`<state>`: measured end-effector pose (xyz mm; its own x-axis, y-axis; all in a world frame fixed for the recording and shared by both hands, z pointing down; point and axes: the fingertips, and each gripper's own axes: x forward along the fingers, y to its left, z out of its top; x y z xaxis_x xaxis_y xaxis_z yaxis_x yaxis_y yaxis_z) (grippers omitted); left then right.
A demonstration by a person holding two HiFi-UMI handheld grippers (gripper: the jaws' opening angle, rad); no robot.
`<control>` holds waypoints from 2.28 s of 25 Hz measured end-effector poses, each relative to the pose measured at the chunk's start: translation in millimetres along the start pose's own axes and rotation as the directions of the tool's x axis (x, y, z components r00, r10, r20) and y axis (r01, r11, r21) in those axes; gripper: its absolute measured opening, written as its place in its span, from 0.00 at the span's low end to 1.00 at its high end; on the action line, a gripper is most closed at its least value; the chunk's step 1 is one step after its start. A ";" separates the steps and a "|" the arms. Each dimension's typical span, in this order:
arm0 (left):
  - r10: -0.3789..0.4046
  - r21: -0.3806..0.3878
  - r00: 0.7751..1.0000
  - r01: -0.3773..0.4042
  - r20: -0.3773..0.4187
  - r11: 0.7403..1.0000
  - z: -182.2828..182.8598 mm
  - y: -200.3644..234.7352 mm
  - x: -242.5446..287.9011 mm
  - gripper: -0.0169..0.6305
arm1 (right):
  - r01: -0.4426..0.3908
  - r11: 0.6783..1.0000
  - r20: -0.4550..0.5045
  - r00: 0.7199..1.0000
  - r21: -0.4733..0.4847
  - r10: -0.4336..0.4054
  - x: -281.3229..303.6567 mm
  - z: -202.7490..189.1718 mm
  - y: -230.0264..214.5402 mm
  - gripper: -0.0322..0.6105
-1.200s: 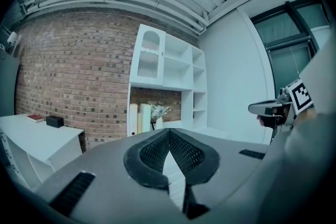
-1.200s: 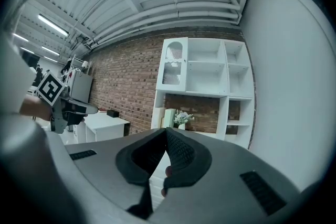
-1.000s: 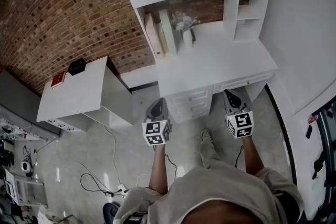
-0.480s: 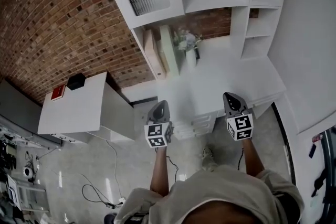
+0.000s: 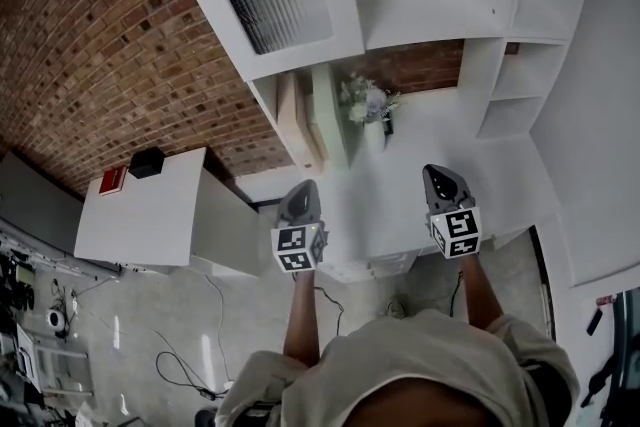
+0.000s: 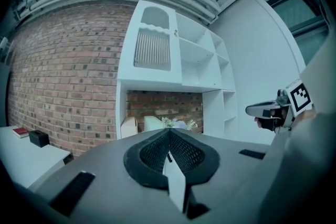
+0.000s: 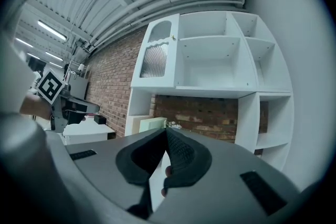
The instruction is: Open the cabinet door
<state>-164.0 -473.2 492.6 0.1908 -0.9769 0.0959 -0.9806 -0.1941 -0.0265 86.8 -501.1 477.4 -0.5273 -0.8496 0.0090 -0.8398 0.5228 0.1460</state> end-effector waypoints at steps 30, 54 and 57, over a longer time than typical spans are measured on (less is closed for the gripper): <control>-0.023 -0.014 1.000 0.023 0.007 1.000 0.5 63.1 52.6 0.07 | 0.032 0.997 0.062 0.998 -0.069 -0.028 129.8 43.6 0.1 0.07; 0.022 -0.024 0.999 -0.021 0.042 0.999 15.3 91.5 39.1 0.07 | -0.071 0.990 0.198 0.976 -0.120 0.094 250.3 191.3 -27.3 0.50; 0.031 -0.021 0.999 -0.030 0.042 0.999 17.0 94.8 35.2 0.07 | -0.084 0.991 0.199 0.975 -0.102 0.103 261.5 196.7 -23.4 0.55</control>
<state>-249.5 -527.5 476.6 0.1624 -0.9853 0.0535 -0.9866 -0.1630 -0.0082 -56.8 -721.9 281.7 -0.6258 -0.7606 -0.1728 -0.7752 0.5823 0.2449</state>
